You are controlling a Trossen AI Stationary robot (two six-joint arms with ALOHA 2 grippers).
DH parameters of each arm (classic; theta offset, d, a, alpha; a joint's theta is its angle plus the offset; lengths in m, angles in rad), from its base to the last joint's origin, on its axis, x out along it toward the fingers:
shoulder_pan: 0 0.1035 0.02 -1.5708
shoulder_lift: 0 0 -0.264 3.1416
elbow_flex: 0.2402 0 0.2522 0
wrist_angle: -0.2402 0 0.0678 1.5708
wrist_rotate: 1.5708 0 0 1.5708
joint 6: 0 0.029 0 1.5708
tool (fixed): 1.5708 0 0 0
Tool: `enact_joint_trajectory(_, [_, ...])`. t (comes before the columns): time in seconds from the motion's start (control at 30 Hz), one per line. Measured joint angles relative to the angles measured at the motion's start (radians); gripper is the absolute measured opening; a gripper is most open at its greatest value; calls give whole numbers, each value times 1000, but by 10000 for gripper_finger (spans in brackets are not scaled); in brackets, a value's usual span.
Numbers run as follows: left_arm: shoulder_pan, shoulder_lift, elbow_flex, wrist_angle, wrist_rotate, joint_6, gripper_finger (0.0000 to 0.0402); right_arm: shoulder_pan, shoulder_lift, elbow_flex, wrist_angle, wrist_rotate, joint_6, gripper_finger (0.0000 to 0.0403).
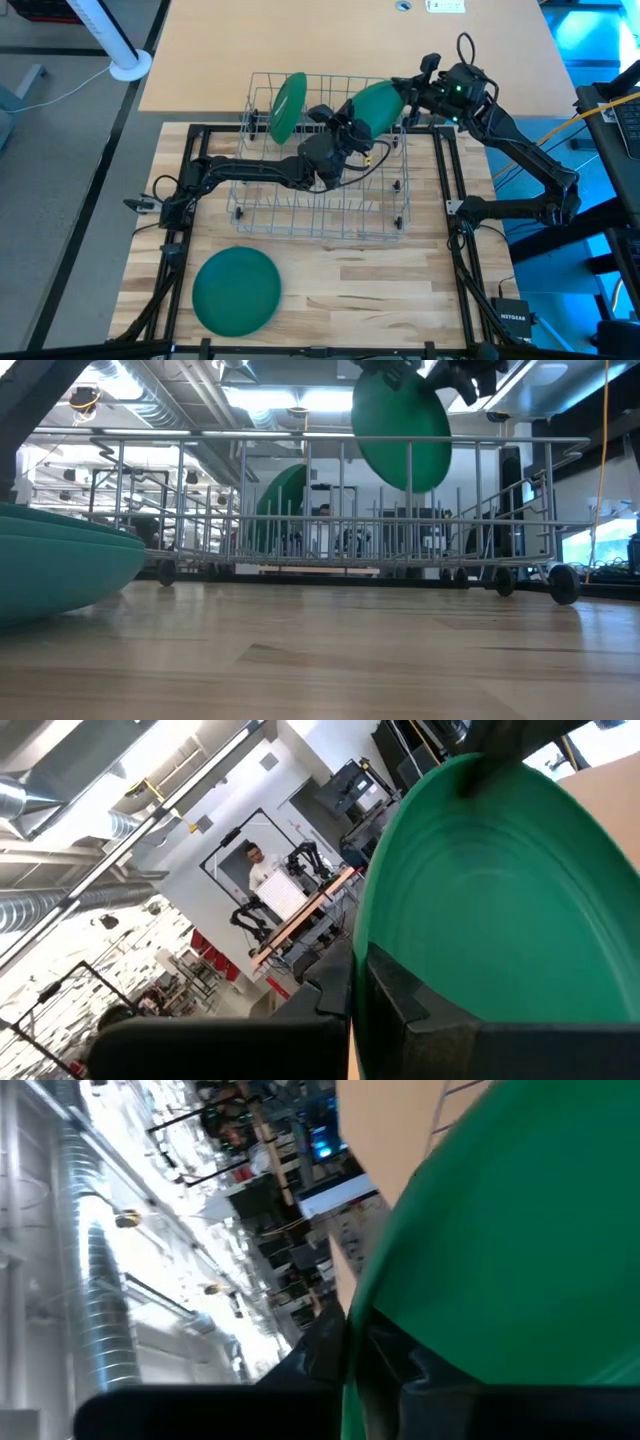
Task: Sort dishes
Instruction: Put the right green plate in the dish rack
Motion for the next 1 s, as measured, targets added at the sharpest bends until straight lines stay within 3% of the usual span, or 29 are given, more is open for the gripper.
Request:
enact_joint_trajectory(0.53, [-4,0,0,-2,6,33,53,0,1,0,52,8,-35,10])
enact_joint_trajectory(1.0, [-41,0,1,71,-27,143,165,-1,1,0,45,41,-89,10])
